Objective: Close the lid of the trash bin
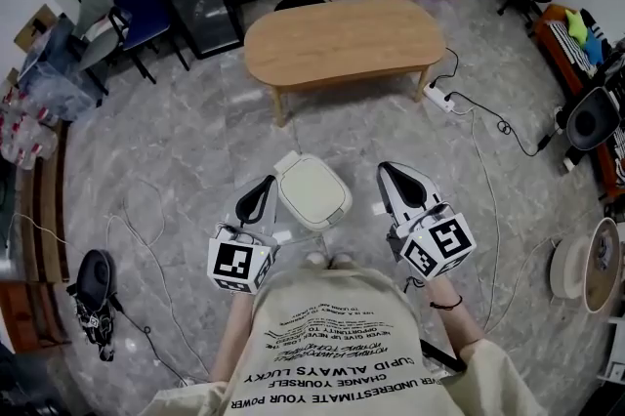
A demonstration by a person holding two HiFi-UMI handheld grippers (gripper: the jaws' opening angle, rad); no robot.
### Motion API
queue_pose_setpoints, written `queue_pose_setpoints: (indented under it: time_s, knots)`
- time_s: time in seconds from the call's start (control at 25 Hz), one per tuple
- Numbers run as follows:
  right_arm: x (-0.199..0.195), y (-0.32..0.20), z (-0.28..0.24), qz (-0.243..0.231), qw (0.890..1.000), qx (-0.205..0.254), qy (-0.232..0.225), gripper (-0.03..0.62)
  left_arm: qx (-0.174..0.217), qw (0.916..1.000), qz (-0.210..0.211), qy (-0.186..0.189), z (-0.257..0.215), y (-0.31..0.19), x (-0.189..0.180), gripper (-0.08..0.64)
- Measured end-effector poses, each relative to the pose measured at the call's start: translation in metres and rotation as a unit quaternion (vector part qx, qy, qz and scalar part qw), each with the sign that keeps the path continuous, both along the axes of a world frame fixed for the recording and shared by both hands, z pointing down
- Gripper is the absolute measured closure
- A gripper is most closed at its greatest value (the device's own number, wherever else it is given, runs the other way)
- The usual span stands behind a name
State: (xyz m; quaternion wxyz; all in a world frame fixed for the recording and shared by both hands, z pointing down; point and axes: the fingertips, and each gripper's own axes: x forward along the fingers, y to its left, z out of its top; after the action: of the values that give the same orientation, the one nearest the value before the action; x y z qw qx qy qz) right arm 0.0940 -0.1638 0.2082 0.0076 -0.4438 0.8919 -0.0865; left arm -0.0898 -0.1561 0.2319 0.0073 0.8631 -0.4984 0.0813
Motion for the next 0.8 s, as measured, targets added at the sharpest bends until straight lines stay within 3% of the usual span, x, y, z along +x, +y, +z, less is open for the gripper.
queue_pose_setpoints:
  time_s: [0.8]
  knots:
    - [0.011, 0.000, 0.011, 0.012, 1.000, -0.001, 0.018, 0.588, -0.012, 0.9998, -0.014, -0.004, 0.012, -0.006, -0.002, 0.537]
